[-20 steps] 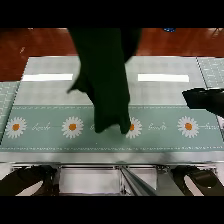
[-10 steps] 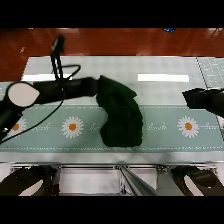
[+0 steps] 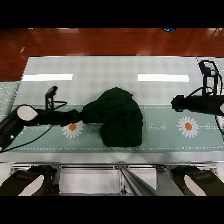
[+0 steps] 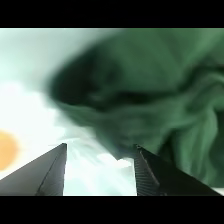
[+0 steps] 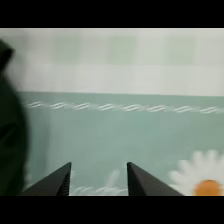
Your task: Fold the shirts.
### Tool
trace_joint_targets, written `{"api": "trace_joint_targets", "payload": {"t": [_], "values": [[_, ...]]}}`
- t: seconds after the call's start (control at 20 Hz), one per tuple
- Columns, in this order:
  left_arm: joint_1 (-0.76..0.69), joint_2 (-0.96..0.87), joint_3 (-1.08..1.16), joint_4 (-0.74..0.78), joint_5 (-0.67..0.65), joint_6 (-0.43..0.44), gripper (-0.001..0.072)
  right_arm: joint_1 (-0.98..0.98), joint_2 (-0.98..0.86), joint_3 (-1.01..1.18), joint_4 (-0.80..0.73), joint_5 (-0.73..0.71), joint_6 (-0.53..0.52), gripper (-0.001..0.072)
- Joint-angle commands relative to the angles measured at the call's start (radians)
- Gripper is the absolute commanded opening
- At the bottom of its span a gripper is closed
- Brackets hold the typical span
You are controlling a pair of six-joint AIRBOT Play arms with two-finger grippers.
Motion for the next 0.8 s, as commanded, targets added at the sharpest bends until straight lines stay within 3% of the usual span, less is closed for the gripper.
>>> {"api": "trace_joint_targets", "payload": {"t": [0.0, 0.1, 0.15, 0.25, 0.35, 0.45, 0.75], "values": [[0.263, 0.046, 0.105, 0.036, -0.149, 0.007, 0.0508, -0.190, -0.065, 0.064, -0.175, 0.010, 0.008, 0.0407], [0.423, 0.103, 0.106, 0.014, -0.134, 0.000, 0.0508, -0.428, -0.061, 0.042, -0.093, 0.002, 0.017, 0.0407], [0.471, 0.112, 0.069, -0.036, -0.145, -0.002, 0.0507, -0.534, -0.061, 0.001, 0.022, -0.013, -0.004, 0.0406], [0.475, 0.086, -0.059, -0.199, -0.177, 0.076, 0.0507, -0.679, -0.061, -0.133, 0.359, -0.045, -0.178, 0.0407], [0.433, 0.010, -0.179, -0.377, -0.191, 0.192, 0.0507, -0.697, -0.061, -0.257, 0.614, -0.046, -0.351, 0.0406], [0.393, -0.091, -0.219, -0.471, -0.187, 0.262, 0.0507, -0.658, -0.061, -0.312, 0.676, -0.046, -0.410, 0.0406], [0.289, -0.275, -0.159, -0.576, -0.054, 0.311, 0.0507, -0.541, -0.061, -0.319, 0.631, -0.045, -0.410, 0.0406]]}}
